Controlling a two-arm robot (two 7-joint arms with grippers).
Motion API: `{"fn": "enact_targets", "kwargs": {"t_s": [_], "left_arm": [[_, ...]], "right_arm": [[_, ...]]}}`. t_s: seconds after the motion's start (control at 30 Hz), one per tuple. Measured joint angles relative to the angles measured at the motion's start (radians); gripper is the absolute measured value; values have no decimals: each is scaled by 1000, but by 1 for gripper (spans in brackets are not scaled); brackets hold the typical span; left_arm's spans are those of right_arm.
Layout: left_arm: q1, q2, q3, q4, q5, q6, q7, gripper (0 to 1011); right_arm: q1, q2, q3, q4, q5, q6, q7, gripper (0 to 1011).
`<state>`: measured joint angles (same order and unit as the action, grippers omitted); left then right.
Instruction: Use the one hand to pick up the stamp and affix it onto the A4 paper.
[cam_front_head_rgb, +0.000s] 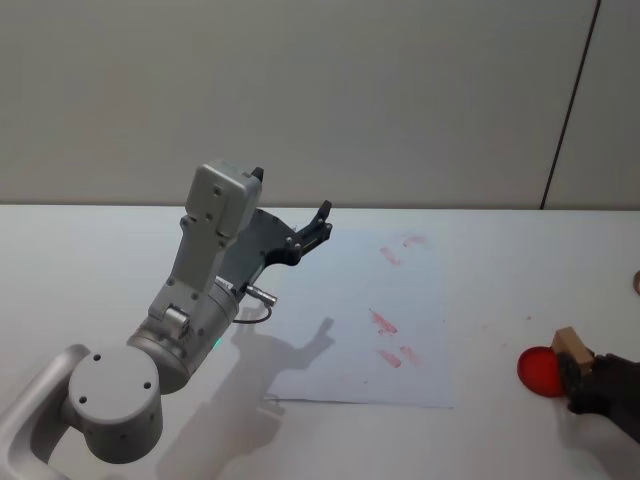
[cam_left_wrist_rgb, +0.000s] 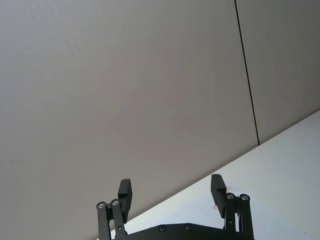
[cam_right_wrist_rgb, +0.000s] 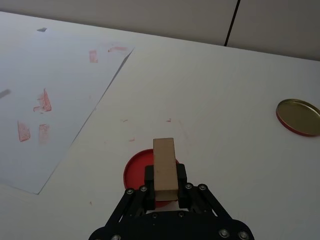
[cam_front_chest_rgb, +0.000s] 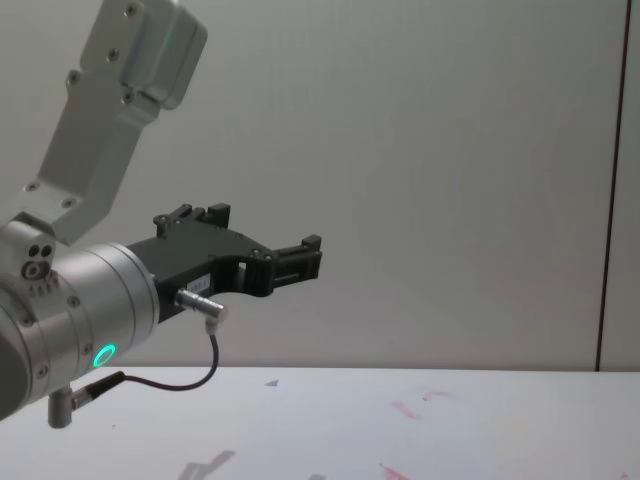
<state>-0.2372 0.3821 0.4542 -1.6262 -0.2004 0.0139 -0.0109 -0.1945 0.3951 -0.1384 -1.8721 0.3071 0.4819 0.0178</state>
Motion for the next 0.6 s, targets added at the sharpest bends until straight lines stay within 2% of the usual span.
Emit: {"fn": "enact_targets", "kwargs": {"t_s": [0.6], "left_arm": [[0,0,0,0,0,0,0,1003]], "right_arm": [[9,-10,-6,29,-22,0,12,221]]}}
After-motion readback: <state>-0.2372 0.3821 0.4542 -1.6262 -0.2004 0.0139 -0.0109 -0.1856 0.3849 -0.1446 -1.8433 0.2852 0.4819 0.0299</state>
